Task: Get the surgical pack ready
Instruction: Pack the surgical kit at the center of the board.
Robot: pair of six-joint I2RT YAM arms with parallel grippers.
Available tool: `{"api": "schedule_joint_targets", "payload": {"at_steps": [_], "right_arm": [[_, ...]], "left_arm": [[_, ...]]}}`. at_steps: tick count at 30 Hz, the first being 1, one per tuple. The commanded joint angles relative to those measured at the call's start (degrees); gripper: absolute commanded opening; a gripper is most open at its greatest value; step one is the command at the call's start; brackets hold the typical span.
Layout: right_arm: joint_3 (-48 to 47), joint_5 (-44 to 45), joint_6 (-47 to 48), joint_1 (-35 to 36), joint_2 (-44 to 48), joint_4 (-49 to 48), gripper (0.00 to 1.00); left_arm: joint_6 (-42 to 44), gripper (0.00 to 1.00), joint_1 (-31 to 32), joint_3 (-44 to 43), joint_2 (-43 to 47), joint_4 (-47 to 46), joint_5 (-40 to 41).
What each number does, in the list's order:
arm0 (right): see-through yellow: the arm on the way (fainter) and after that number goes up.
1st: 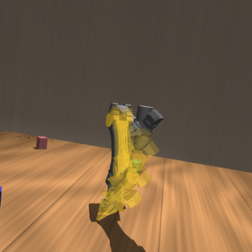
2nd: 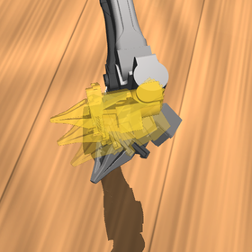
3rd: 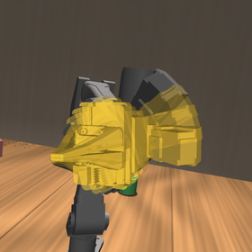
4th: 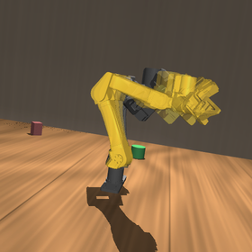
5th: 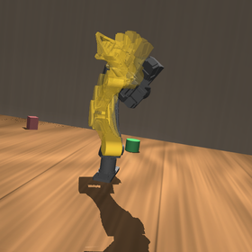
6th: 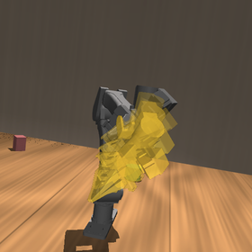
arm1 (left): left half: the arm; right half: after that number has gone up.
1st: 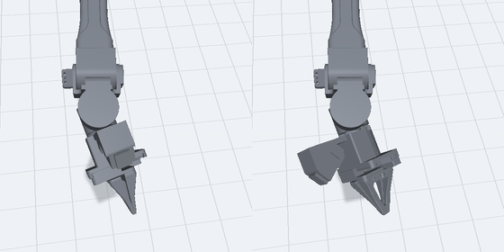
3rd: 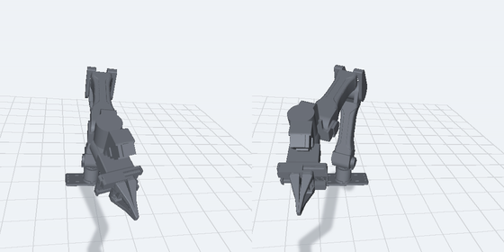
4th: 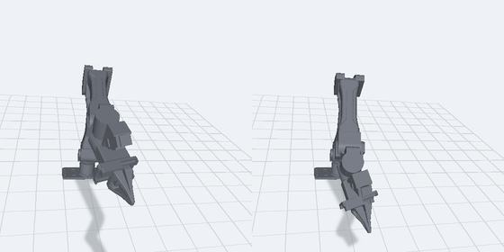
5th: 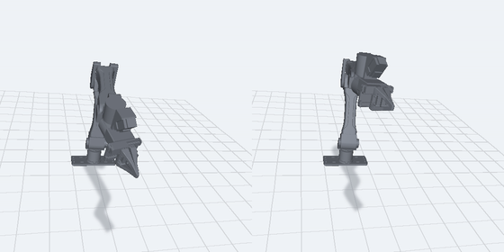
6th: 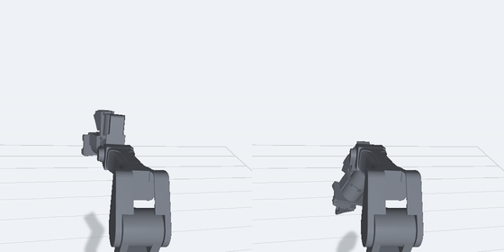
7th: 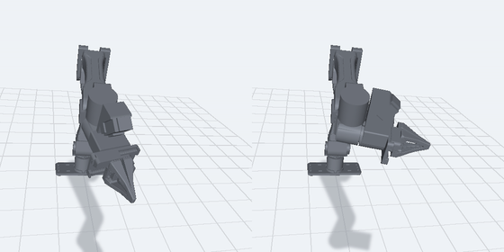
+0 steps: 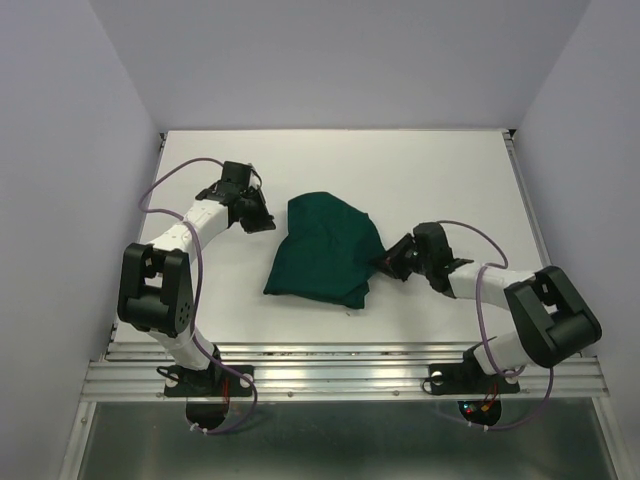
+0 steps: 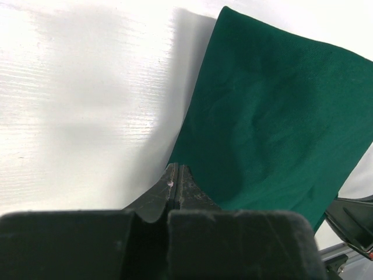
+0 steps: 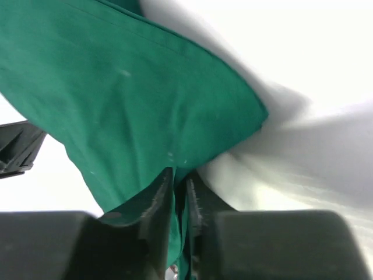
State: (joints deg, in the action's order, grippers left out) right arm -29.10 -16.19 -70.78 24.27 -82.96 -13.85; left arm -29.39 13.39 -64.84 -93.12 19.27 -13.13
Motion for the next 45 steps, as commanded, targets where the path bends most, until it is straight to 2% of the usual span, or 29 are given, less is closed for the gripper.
{"api": "schedule_joint_targets", "payload": {"at_steps": [1,3,10,17,25,33,45], "right_arm": [[-2.0,5.0,1.3,-0.4,3.6,-5.0,0.14],[-3.8,6.2,2.8,-0.4,5.6,-3.4,0.01],[-9.1,10.9,9.2,-0.4,15.2,7.6,0.01],[-11.2,12.5,12.5,-0.4,22.6,21.4,0.01],[-7.5,17.7,11.9,-0.4,27.8,32.0,0.01],[1.8,19.7,9.0,-0.4,23.9,30.5,0.01],[5.3,20.1,10.8,-0.4,14.0,25.9,0.01]], "left_arm": [[1.0,0.00,-0.1,0.4,2.9,-0.6,-0.9],[1.0,0.00,-0.1,0.2,3.1,-0.6,-0.8],[0.3,0.00,-0.2,-2.1,2.9,-0.5,-1.5],[-0.1,0.00,-0.2,-9.8,-1.6,0.1,-2.0],[-0.9,0.00,0.4,-13.4,-4.3,0.2,-3.4],[-0.9,0.00,2.6,-12.8,-5.9,-0.5,-5.1],[-1.5,0.00,8.8,-13.6,-7.3,-1.8,-5.4]]}}
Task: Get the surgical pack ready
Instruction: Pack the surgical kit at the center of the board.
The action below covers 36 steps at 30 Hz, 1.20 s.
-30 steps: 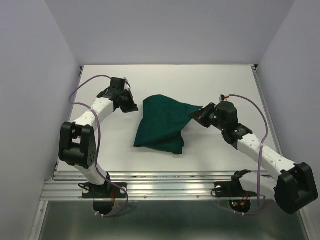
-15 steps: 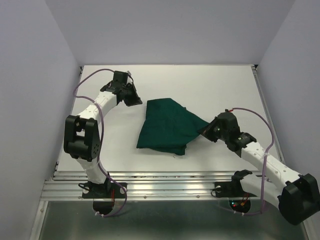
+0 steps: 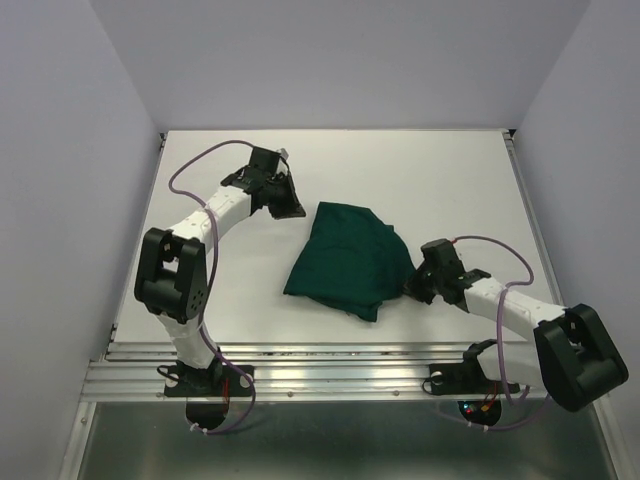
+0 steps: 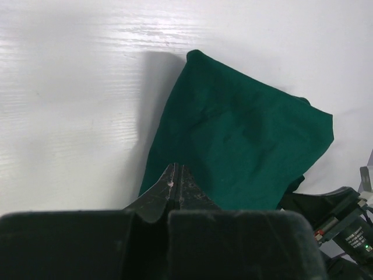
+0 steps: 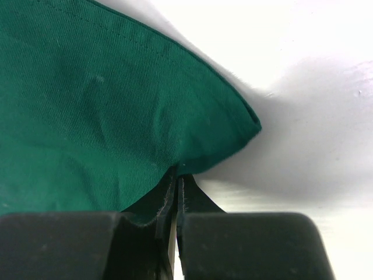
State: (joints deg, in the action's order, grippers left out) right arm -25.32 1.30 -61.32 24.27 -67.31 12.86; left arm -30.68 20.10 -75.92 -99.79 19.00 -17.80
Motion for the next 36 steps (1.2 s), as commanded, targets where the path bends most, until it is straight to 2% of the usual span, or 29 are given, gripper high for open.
{"api": "schedule_joint_targets", "payload": {"at_steps": [1,6,10,19,22,27,28,29,30,33,36], "right_arm": [[1.7,2.7,1.4,-0.4,-1.9,-0.8,0.01],[2.3,2.9,1.6,-0.4,-2.0,-1.0,0.01],[2.7,3.0,1.6,-0.4,-1.2,-1.0,0.01],[4.1,3.3,1.6,-0.4,-0.7,-0.6,0.01],[4.1,3.7,1.9,-0.4,0.1,0.3,0.01],[3.2,4.6,3.7,-0.4,3.1,4.1,0.01],[1.8,4.0,4.4,-0.4,4.9,4.7,0.03],[0.9,4.0,5.6,-0.4,6.0,6.3,0.11],[0.0,4.2,6.3,-0.4,7.3,6.9,0.35],[-5.3,5.6,9.4,-0.4,11.9,9.3,0.61],[-12.0,6.8,11.9,-0.4,12.4,10.4,0.69]], "left_arm": [[-0.1,0.00,2.9,-3.0,-1.0,-1.5,-0.7],[0.4,0.00,7.3,-7.6,-5.2,-1.4,1.8],[-0.2,0.00,8.2,-11.1,-9.3,-2.2,4.0],[0.0,0.00,10.6,-17.3,-20.0,-1.6,3.1],[0.4,0.00,10.6,-18.5,-19.9,-0.6,4.1],[1.8,0.00,9.6,-22.0,-14.7,3.0,8.5],[1.9,0.00,9.3,-22.3,-13.8,3.4,8.7],[2.0,0.00,8.9,-22.3,-11.8,3.7,9.1],[2.2,0.00,8.3,-22.2,-10.8,4.2,9.4],[2.5,0.00,7.3,-20.9,-7.2,4.8,10.0],[2.4,0.00,6.4,-18.7,-4.6,4.6,10.1]]}}
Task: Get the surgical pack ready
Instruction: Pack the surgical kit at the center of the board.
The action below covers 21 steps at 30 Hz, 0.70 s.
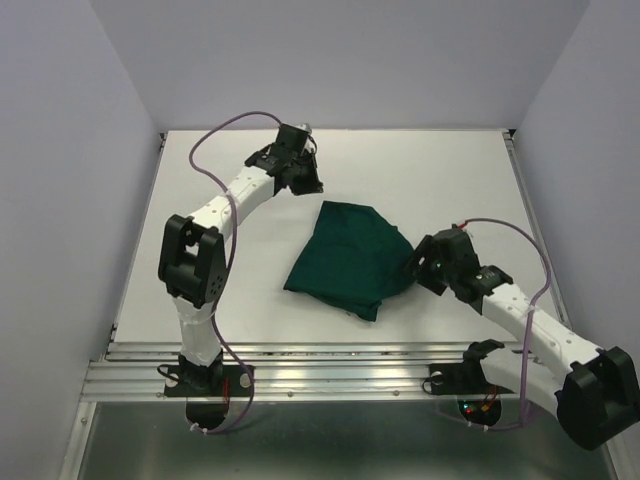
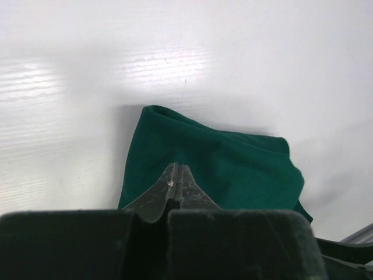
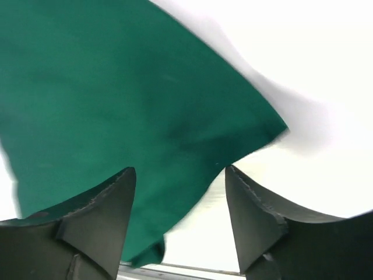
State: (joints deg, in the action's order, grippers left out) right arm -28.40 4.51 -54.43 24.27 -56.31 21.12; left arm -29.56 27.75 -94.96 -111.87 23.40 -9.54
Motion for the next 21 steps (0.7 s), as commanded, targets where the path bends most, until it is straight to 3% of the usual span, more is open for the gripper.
{"api": "schedule_joint_targets", "payload": {"at_steps": [1,5,8,9,11,16,21], "right_arm": [[-10.6,3.3,5.8,-0.4,0.8,1.9,0.70],[-18.3,1.3,7.2,-0.4,-5.9,-1.5,0.71],[-21.4,-3.4,7.3,-0.4,-9.9,-9.7,0.44],[-22.5,-5.3,7.3,-0.4,-14.0,-11.5,0.26],[-28.8,-11.0,7.3,-0.4,-19.2,-14.3,0.13],[-42.2,-24.0,7.4,0.8,-38.2,-19.3,0.03],[-45.6,-28.9,5.0,1.3,-48.2,-23.2,0.02]], "left_arm": [[1.3,0.00,-1.5,0.9,7.8,0.1,1.7],[0.7,0.00,-2.5,3.9,8.6,0.0,1.7],[0.0,0.00,-3.0,6.4,9.5,-1.2,1.2],[-0.2,0.00,-3.5,8.1,10.2,-2.1,0.7],[-0.5,0.00,-3.9,9.3,10.9,-2.6,0.4],[-0.6,0.00,-4.5,11.2,11.5,-2.7,0.1],[-0.9,0.00,-4.7,13.0,12.6,-2.9,0.0]]}}
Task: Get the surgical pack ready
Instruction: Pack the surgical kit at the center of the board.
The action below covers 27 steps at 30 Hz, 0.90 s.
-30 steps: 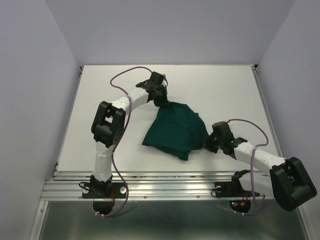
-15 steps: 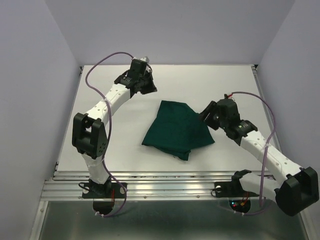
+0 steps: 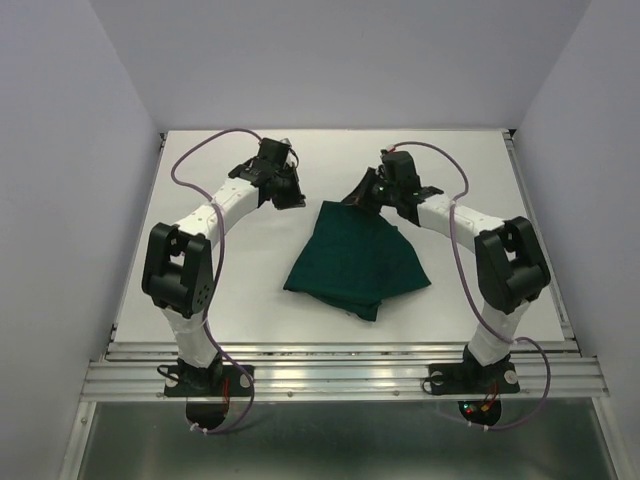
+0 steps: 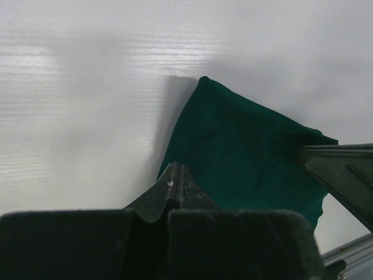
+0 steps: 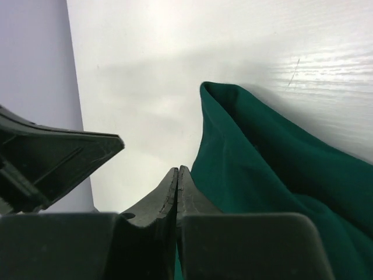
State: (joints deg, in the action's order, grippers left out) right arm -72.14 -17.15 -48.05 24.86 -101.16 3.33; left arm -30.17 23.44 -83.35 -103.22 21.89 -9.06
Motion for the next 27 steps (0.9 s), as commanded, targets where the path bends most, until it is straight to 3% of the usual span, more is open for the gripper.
{"api": "schedule_joint_targets", "payload": {"at_steps": [1,9,20,27], "right_arm": [[-1.2,-6.2,-1.6,0.7,-3.9,-5.4,0.02],[13.9,1.5,-3.0,-2.9,-2.7,-5.2,0.01],[11.4,-3.1,3.8,-3.5,9.5,1.3,0.01],[11.6,-1.1,3.0,-3.5,8.0,1.0,0.02]], "left_arm": [[-0.3,0.00,-0.4,1.5,4.2,-1.4,-0.4],[-0.3,0.00,-0.6,3.3,5.0,-1.4,-0.2],[-0.5,0.00,-0.8,3.6,5.7,-1.6,-0.8],[-0.8,0.00,-0.5,5.7,6.3,-2.2,-3.5]]}}
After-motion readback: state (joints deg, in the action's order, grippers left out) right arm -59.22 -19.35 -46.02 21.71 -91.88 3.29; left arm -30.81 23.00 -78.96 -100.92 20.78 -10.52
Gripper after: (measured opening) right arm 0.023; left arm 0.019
